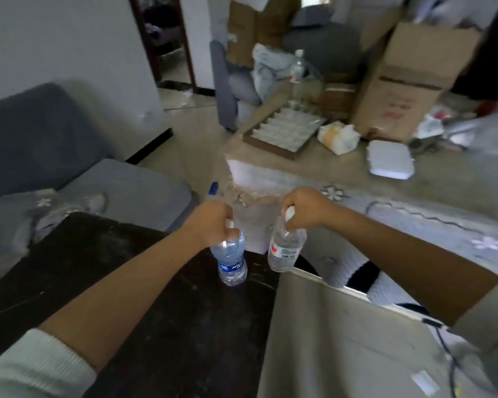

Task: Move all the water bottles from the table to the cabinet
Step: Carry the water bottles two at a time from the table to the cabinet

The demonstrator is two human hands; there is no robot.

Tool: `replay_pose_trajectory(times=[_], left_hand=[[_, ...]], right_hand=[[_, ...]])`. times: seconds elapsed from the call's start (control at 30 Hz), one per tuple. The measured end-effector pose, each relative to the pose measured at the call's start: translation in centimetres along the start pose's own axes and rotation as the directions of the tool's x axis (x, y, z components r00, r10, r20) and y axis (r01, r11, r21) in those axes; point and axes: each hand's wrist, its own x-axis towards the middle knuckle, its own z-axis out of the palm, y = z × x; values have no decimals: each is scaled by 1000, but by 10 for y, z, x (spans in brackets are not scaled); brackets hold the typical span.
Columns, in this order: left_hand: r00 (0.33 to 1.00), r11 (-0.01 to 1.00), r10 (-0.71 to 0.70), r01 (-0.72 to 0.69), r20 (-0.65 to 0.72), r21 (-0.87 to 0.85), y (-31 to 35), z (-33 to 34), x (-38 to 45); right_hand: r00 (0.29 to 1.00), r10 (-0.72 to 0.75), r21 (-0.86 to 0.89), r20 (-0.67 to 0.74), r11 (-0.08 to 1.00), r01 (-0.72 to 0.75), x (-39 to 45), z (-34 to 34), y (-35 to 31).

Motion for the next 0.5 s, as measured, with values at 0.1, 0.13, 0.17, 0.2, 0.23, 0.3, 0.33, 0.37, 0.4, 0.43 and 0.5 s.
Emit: replay_pose_trajectory(times=[0.1,0.13,0.17,0.2,0.23,0.3,0.33,0.37,0.4,0.43,0.5], left_hand=[[984,984,177,-177,-14,33,55,-1,14],[959,959,282,-282,-3,40,94,3,23],[937,936,348,-348,8,55,122,6,30],[925,923,379,-378,6,64,131,5,31],[900,898,435,-435,14,70,156,7,32],[829,825,558,-559,37,79,210,13,30],[790,785,612,-613,44,89,234,17,28],[752,748,657,-659,52,87,260,22,22],[707,703,705,-707,50,80,286,28,13],[682,678,729,-732,57,66,308,32,3],[602,600,795,-799,71,50,354,47,-25]], right_hand=[[990,124,25,-72,992,-123,-46,-11,37],[965,228,44,-132,974,-224,-83,-21,59],[944,278,47,-175,961,-274,-109,-26,72],[935,295,47,-196,955,-292,-118,-27,80],[908,346,39,-236,937,-347,-141,-29,93],[841,467,45,-274,880,-474,-196,-34,112],[803,513,56,-304,851,-523,-221,-34,122],[753,567,71,-333,812,-580,-250,-33,132],[701,621,92,-349,768,-634,-282,-31,140],[658,665,108,-353,728,-677,-309,-29,146],[553,755,153,-353,630,-762,-374,-22,152]])
